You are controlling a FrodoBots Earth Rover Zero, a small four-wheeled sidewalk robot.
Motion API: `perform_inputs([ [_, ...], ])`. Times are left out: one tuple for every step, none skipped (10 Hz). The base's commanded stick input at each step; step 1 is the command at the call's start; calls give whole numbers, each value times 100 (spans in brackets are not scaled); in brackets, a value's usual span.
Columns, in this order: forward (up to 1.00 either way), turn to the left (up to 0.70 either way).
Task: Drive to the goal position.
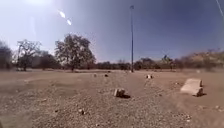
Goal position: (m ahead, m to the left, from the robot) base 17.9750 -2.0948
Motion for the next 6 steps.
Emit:
perform_inputs([
  [50, 0],
  [50, 0],
  [50, 0],
  [50, 0],
  [50, 0],
  [50, 0],
])
